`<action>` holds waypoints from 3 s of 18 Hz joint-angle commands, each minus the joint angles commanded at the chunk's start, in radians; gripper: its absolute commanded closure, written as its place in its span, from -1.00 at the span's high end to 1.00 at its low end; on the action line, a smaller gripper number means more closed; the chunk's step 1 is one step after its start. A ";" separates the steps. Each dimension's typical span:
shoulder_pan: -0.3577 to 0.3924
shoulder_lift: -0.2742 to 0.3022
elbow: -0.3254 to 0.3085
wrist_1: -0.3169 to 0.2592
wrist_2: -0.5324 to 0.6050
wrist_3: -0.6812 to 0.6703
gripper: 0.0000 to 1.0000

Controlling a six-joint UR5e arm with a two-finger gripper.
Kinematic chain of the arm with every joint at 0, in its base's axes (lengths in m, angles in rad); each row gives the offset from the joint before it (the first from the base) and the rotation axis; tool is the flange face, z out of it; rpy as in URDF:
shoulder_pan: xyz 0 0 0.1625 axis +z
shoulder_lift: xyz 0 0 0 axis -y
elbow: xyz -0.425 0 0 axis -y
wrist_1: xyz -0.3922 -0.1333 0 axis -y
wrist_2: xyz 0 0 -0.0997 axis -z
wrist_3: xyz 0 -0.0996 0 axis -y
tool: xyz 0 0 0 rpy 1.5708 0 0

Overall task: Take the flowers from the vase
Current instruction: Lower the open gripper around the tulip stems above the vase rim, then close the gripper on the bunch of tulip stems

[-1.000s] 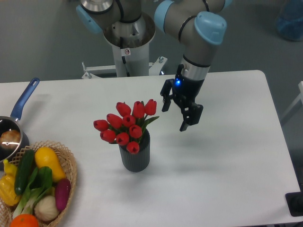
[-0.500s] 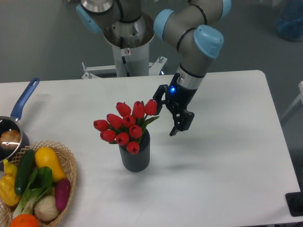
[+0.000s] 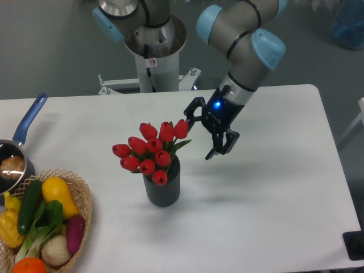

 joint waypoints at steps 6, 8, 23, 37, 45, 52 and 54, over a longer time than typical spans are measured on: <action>-0.037 0.006 -0.003 0.005 -0.002 0.005 1.00; -0.064 0.002 -0.003 0.009 -0.008 0.005 1.00; -0.101 -0.003 -0.006 0.009 -0.055 0.026 1.00; -0.092 -0.051 -0.021 0.009 -0.127 0.112 1.00; -0.084 -0.055 -0.049 0.009 -0.187 0.147 1.00; -0.074 -0.055 -0.054 0.009 -0.225 0.150 1.00; -0.074 -0.055 -0.055 0.011 -0.233 0.150 1.00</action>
